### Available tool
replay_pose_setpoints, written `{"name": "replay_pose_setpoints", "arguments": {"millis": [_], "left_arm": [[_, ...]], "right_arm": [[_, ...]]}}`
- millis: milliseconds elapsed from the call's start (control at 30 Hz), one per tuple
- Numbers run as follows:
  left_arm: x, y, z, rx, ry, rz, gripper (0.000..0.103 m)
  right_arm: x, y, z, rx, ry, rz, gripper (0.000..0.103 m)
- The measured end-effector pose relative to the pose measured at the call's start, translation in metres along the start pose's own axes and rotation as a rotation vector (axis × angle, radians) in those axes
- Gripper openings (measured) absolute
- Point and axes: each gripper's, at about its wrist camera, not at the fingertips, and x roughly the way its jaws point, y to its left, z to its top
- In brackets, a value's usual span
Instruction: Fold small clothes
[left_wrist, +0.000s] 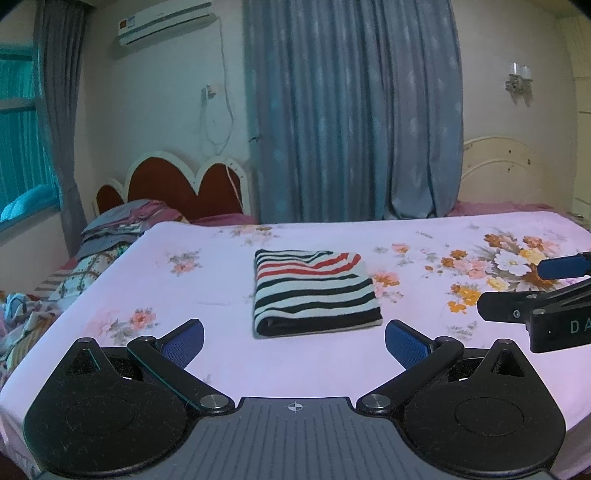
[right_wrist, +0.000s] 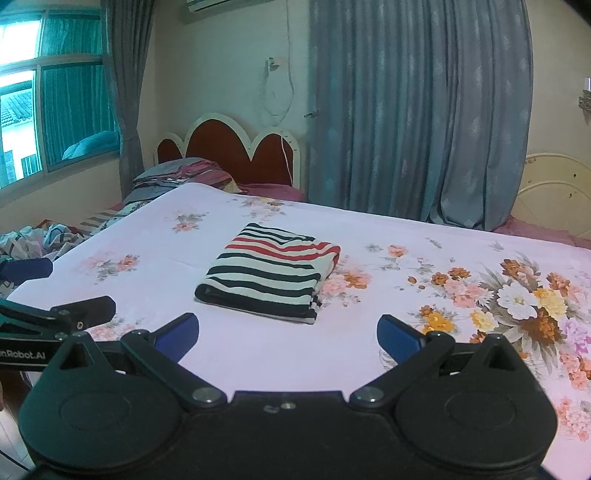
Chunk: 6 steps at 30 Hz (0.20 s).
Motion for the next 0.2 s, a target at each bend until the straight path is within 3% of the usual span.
{"name": "replay_pose_setpoints", "arguments": {"millis": [200], "left_arm": [[0.0006, -0.0065, -0.0009, -0.002, 0.009, -0.004, 0.103]], "right_arm": [[-0.0006, -0.0026, -0.0009, 0.006, -0.001, 0.013, 0.102]]}}
